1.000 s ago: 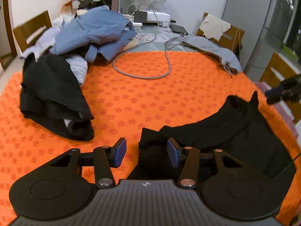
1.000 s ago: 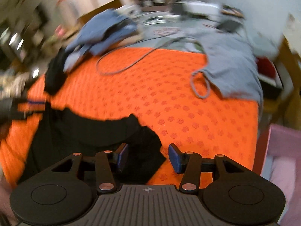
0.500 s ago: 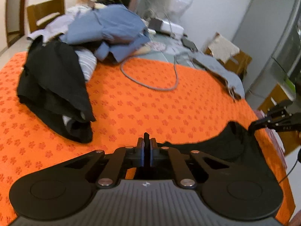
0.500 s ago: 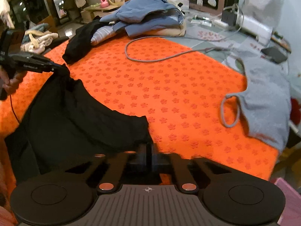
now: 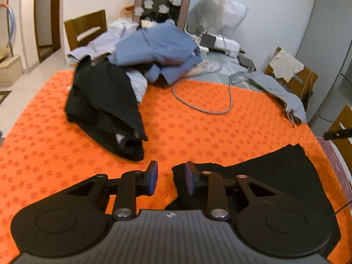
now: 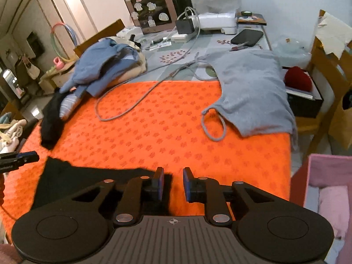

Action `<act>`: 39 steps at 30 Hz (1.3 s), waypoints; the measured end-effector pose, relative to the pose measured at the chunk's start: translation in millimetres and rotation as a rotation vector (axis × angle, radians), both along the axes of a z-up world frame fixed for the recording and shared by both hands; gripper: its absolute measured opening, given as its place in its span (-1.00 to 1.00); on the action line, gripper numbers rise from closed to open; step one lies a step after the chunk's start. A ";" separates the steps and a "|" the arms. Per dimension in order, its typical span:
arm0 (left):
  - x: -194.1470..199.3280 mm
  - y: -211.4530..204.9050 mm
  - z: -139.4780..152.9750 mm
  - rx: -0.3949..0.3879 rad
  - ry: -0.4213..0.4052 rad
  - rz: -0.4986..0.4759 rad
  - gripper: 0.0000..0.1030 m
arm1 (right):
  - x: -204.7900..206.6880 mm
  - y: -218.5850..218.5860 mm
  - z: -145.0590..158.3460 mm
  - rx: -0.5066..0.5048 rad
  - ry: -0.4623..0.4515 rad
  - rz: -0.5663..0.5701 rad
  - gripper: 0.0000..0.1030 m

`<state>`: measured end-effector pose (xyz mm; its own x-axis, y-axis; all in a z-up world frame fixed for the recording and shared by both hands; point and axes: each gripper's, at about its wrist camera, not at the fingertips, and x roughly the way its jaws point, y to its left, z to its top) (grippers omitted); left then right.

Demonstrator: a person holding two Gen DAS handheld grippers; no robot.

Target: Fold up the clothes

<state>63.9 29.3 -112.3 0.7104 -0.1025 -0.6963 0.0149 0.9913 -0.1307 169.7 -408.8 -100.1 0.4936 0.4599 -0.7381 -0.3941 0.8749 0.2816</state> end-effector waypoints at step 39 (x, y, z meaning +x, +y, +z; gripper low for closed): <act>-149.1 -66.0 -34.3 -0.184 0.175 -0.041 -0.95 | -167.9 4.8 -56.3 0.054 0.176 0.110 -0.92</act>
